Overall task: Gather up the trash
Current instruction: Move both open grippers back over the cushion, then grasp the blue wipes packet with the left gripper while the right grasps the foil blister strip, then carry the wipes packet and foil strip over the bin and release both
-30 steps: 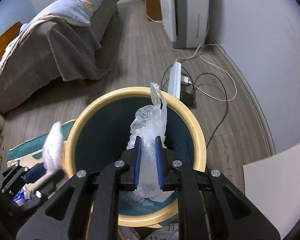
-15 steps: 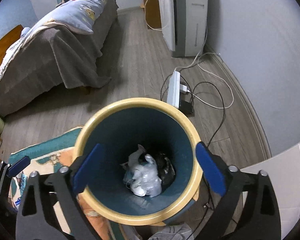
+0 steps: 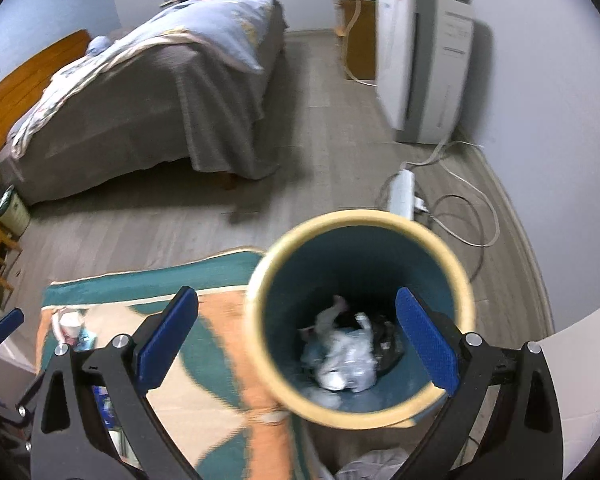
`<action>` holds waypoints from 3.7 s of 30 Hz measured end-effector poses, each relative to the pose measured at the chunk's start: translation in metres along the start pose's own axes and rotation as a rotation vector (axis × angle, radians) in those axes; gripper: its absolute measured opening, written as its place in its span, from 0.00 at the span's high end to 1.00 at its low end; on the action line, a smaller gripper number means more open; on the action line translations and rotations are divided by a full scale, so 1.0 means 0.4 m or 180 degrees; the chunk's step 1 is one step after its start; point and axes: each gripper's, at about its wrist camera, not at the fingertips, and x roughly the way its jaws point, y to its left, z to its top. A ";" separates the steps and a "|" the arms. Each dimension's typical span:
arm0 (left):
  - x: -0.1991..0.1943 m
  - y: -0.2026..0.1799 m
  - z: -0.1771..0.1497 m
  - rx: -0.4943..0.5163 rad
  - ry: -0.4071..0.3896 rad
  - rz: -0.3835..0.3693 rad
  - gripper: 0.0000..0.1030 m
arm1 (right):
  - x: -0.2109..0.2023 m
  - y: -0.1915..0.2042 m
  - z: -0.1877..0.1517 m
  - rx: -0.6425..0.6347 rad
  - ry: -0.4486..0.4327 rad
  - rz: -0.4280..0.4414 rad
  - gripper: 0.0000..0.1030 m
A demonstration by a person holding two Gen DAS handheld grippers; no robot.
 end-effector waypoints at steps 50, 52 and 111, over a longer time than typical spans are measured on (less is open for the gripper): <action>0.098 0.222 -0.322 -0.0091 0.1537 0.0079 0.77 | 0.240 0.524 -0.335 -0.2069 0.1376 0.0440 0.47; 0.097 0.237 -0.319 -0.0172 0.1532 0.0091 0.77 | 0.257 0.540 -0.356 -0.2196 0.1437 0.0420 0.47; -0.112 0.232 -0.006 -0.0364 -0.0276 0.0291 0.90 | -0.031 0.327 -0.028 -0.0834 -0.0364 0.0479 0.77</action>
